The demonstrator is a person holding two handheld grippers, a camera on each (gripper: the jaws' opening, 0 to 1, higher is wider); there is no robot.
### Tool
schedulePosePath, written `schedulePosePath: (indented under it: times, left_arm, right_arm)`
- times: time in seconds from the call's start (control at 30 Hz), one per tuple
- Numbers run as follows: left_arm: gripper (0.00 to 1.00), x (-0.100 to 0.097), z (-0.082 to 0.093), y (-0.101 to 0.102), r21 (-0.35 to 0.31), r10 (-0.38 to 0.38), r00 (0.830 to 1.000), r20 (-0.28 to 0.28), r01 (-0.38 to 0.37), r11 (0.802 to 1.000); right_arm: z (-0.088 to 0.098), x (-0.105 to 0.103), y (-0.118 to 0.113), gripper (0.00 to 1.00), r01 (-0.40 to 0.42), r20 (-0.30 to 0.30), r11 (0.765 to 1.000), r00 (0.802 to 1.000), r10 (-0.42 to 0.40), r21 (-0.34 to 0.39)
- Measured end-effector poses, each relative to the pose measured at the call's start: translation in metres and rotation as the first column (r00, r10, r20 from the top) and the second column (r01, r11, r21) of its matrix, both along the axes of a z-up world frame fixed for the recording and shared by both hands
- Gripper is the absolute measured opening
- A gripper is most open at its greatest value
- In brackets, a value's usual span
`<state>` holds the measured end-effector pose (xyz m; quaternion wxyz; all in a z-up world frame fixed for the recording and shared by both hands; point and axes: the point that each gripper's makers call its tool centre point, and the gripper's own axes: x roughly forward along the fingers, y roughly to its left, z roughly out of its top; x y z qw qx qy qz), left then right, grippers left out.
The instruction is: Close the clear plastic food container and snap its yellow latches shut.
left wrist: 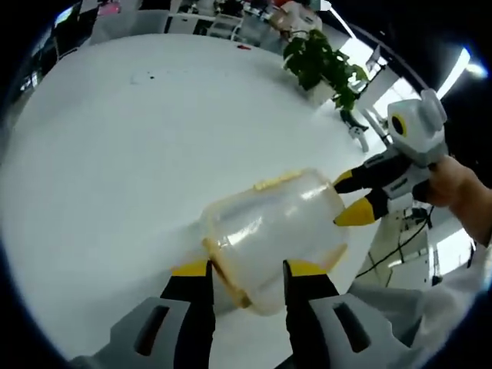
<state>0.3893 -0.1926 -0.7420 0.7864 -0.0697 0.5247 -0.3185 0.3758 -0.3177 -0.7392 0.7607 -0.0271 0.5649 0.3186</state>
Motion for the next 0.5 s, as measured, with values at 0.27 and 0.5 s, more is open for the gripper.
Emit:
schedulePosePath:
  times: [0.27,0.5]
  left_arm:
    - [0.33,0.003,0.0,-0.001,-0.002,0.002,1.0,0.014,-0.002,1.0]
    - [0.33,0.005,0.002,0.0,-0.007,-0.002,1.0,0.028,0.003,1.0]
  right_arm:
    - [-0.002,0.001,-0.001,0.33,0.026,-0.034,0.999,0.999,-0.025,0.025]
    - [-0.006,0.009,0.009,0.35,0.078,-0.063,0.988,0.996,-0.071,0.132]
